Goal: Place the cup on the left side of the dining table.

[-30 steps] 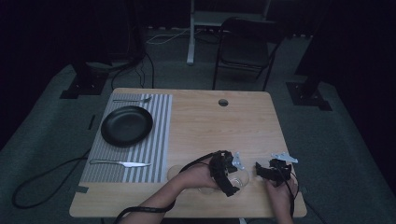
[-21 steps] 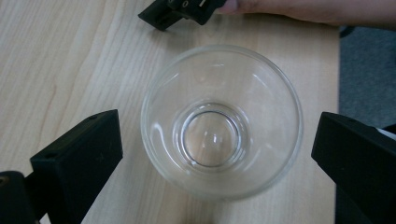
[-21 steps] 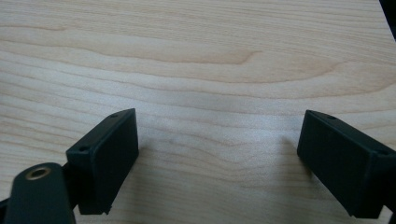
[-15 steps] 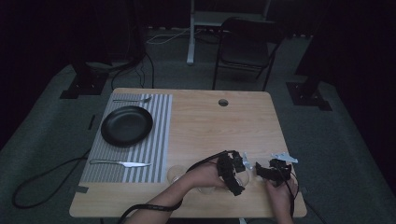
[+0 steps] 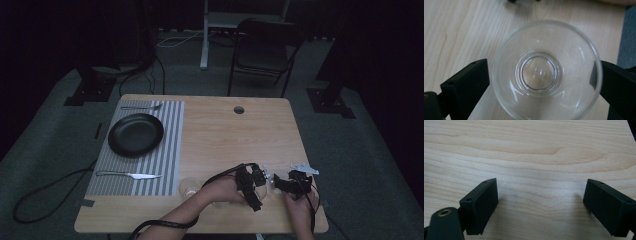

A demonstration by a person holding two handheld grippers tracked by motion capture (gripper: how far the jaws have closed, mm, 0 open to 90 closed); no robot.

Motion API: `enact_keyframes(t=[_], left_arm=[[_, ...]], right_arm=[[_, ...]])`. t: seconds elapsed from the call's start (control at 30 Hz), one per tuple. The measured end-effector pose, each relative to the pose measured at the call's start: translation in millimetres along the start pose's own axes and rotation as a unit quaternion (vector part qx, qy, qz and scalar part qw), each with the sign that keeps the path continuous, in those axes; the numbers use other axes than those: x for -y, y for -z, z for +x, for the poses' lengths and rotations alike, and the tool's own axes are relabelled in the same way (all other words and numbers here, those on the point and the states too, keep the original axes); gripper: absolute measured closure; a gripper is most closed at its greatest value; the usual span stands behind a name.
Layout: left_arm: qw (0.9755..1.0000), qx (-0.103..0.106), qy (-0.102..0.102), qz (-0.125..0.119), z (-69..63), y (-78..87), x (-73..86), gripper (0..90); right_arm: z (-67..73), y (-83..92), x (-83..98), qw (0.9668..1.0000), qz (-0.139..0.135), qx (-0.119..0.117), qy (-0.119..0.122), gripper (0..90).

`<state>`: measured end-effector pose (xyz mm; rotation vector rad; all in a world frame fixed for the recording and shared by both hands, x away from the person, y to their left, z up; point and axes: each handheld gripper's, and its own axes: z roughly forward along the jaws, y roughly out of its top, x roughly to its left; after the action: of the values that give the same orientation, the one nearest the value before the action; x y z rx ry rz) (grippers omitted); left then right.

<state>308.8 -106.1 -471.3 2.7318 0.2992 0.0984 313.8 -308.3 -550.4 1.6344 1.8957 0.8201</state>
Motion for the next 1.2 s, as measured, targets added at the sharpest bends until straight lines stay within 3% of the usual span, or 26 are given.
enact_keyframes(t=[0.2,0.23,0.37,0.8,1.07,1.2], left_arm=[[0.9998,-0.015,0.000,0.012,-1.2,-4.7,-2.1,2.3],[0.9998,-0.018,0.000,0.008,-1.7,-4.8,-2.2,9.4],[0.9997,-0.014,-0.016,0.010,-3.6,-7.1,-3.6,17.3],[0.9998,-0.014,-0.008,0.010,-2.1,-8.4,-5.2,18.0],[0.9995,-0.030,-0.001,0.007,-0.6,-7.8,-4.6,18.0],[0.9996,-0.027,0.000,0.008,0.2,-7.6,-4.3,18.0]], right_arm=[[0.0,0.0,0.0,1.0000,0.000,0.000,0.000,12.2],[0.0,0.0,0.0,1.0000,0.000,0.000,0.000,12.2],[0.0,0.0,0.0,1.0000,0.000,0.000,0.000,12.2],[0.0,0.0,0.0,1.0000,0.000,0.000,0.000,12.2],[0.0,0.0,0.0,1.0000,0.000,0.000,0.000,12.2],[0.0,0.0,0.0,1.0000,0.000,0.000,0.000,12.2]])
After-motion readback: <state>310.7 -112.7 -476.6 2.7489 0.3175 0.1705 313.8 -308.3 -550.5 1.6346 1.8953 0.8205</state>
